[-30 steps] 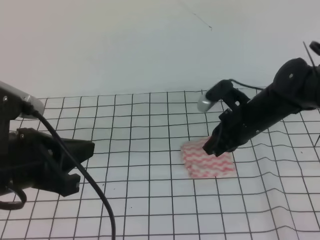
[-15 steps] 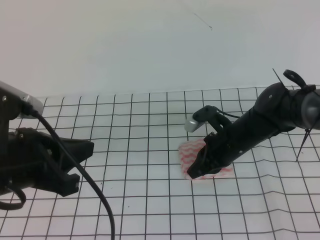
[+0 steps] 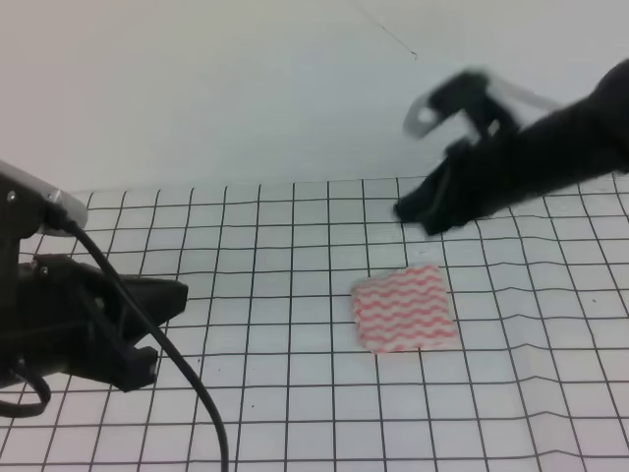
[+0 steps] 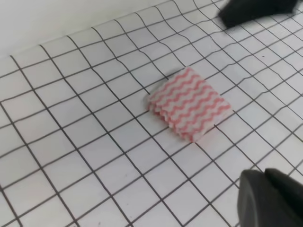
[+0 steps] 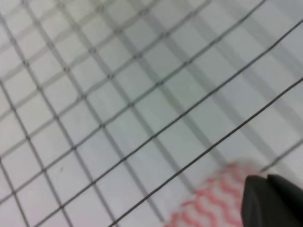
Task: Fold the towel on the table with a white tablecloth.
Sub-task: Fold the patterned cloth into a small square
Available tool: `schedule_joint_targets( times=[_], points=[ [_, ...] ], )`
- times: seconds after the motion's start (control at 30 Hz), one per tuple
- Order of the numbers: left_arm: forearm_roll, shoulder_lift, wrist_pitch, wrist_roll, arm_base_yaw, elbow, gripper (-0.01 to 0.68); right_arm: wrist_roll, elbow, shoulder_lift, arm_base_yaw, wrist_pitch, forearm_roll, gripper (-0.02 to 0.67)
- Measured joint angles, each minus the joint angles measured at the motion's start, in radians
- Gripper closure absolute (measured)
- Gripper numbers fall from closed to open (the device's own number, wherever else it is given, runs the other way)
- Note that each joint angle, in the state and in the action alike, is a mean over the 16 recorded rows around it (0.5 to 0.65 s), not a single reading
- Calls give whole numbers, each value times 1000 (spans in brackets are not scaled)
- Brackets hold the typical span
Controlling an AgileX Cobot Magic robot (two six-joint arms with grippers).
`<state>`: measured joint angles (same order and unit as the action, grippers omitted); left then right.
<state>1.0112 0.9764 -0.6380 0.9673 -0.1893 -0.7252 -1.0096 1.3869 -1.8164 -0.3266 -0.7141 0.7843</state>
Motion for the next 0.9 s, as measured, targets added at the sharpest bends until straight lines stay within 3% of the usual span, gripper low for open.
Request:
schedule_joint_targets(
  times=[0.27, 0.5, 0.67, 0.9],
  points=[
    [-4, -55, -44, 10, 0, 0, 672, 335, -36, 402, 51, 20, -370, 647],
    [6, -166, -6, -6, 1, 43, 672, 642, -251, 793, 72, 98, -667, 647],
    [51, -248, 102, -9, 2, 120, 672, 763, -526, 1042, 73, 221, -745, 647],
    [135, -310, 242, 23, 2, 227, 672, 822, -890, 1300, 73, 405, -749, 647]
  ],
)
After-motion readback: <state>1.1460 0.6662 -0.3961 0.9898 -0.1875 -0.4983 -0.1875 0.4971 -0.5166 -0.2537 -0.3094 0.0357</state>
